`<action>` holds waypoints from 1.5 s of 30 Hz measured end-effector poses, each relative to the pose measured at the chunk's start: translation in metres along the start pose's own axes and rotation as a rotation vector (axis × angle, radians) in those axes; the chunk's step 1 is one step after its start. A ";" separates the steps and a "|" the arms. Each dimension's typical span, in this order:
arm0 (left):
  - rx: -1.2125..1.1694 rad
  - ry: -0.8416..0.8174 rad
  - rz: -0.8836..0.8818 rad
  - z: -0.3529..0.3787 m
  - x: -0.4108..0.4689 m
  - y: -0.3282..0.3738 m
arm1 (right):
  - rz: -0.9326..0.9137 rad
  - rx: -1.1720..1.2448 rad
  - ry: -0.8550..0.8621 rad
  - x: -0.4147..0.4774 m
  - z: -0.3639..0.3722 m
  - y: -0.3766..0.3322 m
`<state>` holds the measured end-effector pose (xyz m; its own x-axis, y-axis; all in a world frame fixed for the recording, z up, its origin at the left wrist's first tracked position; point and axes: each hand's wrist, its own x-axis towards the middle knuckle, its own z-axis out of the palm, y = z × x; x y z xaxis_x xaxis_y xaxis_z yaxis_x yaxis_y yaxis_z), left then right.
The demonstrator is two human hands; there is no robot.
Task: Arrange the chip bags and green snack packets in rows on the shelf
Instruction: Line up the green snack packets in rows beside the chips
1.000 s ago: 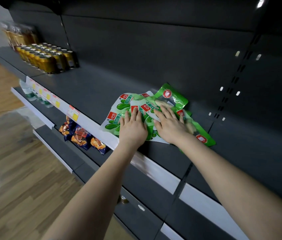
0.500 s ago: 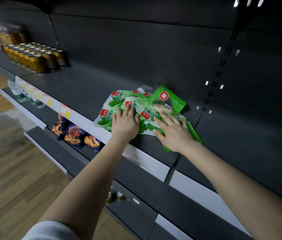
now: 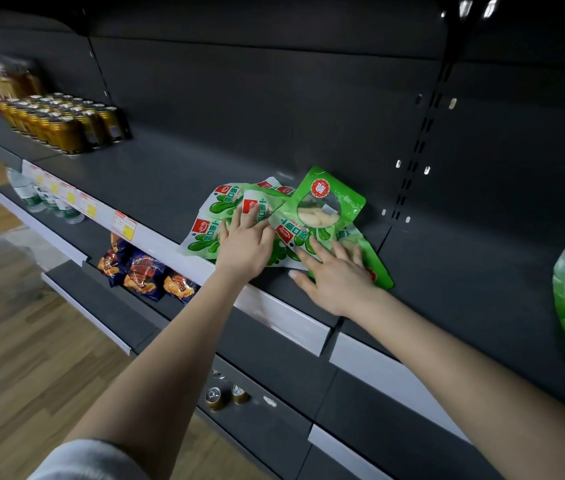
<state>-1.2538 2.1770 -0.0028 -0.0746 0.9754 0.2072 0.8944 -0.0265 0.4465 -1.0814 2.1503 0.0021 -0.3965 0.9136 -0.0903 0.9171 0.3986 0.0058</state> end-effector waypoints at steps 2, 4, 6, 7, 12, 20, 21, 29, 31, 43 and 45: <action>-0.043 0.011 0.040 -0.001 -0.002 0.000 | -0.017 0.039 -0.022 -0.003 0.000 -0.006; -0.025 0.042 0.078 0.000 -0.001 -0.004 | -0.067 0.049 -0.040 -0.005 0.001 -0.013; -0.075 0.077 0.082 -0.002 0.002 -0.007 | -0.130 0.039 -0.056 -0.006 0.000 -0.019; -0.126 0.085 0.065 -0.002 0.004 -0.009 | -0.160 0.059 -0.059 -0.007 -0.002 -0.020; -0.321 0.119 -0.046 -0.008 0.000 -0.006 | -0.260 0.334 0.200 -0.019 -0.029 -0.022; -0.439 0.122 0.122 -0.037 -0.003 0.035 | -0.015 0.363 0.534 -0.008 -0.057 0.006; -0.433 0.113 0.152 -0.040 -0.004 0.042 | 0.038 0.341 0.517 -0.006 -0.058 0.011; -0.423 0.121 0.246 -0.024 0.001 0.072 | 0.217 0.737 0.416 -0.012 -0.049 0.046; -0.417 0.105 0.253 -0.012 0.005 0.080 | 0.276 0.794 0.428 -0.020 -0.043 0.059; -0.507 -0.212 0.392 0.087 -0.001 0.196 | 0.668 0.874 0.596 -0.130 -0.029 0.172; -0.465 -0.293 0.452 0.105 -0.009 0.224 | 0.754 0.823 0.629 -0.161 -0.027 0.186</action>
<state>-1.0060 2.1854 0.0036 0.4395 0.8637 0.2467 0.5238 -0.4696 0.7107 -0.8482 2.0798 0.0444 0.4854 0.8609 0.1522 0.5880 -0.1927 -0.7855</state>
